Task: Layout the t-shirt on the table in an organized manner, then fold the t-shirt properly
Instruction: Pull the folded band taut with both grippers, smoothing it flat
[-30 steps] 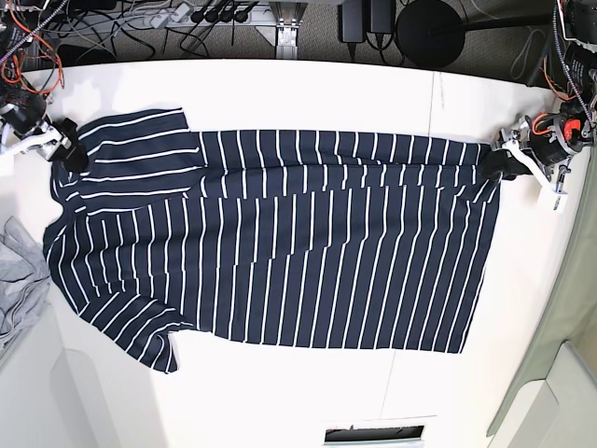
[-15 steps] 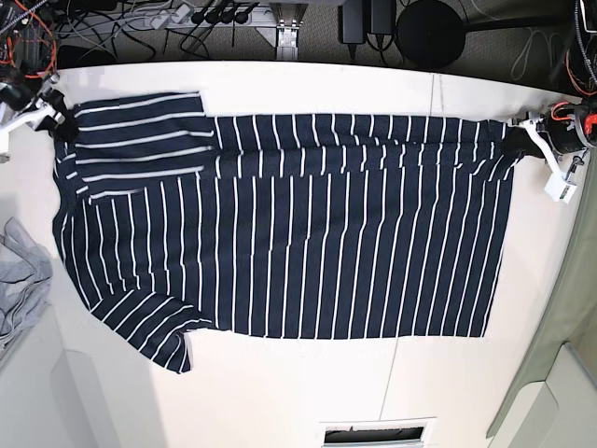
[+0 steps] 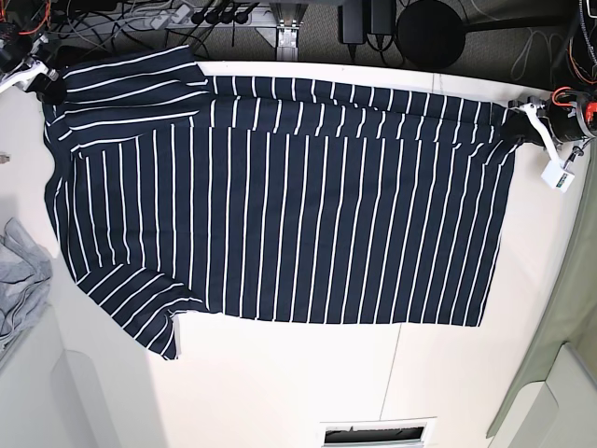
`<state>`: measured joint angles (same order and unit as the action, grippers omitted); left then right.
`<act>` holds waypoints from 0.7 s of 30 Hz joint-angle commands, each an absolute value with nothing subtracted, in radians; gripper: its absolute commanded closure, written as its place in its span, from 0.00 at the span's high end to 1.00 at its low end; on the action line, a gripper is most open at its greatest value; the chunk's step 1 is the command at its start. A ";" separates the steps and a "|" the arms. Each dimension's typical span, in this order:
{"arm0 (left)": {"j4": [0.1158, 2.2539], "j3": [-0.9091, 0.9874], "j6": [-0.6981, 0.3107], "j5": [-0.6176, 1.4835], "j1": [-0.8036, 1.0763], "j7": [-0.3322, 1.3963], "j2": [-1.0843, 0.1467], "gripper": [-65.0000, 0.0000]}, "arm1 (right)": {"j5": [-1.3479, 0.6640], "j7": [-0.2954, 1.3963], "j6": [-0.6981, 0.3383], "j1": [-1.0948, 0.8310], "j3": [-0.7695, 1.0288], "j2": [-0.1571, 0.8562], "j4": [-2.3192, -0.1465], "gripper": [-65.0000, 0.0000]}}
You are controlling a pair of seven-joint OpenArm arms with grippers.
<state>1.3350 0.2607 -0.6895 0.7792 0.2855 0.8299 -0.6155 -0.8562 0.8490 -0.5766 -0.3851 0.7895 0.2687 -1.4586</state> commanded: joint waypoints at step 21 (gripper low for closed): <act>1.577 0.275 -0.698 1.006 0.279 0.926 -0.649 0.30 | -0.801 0.713 -0.558 -0.303 0.894 0.356 -1.595 0.37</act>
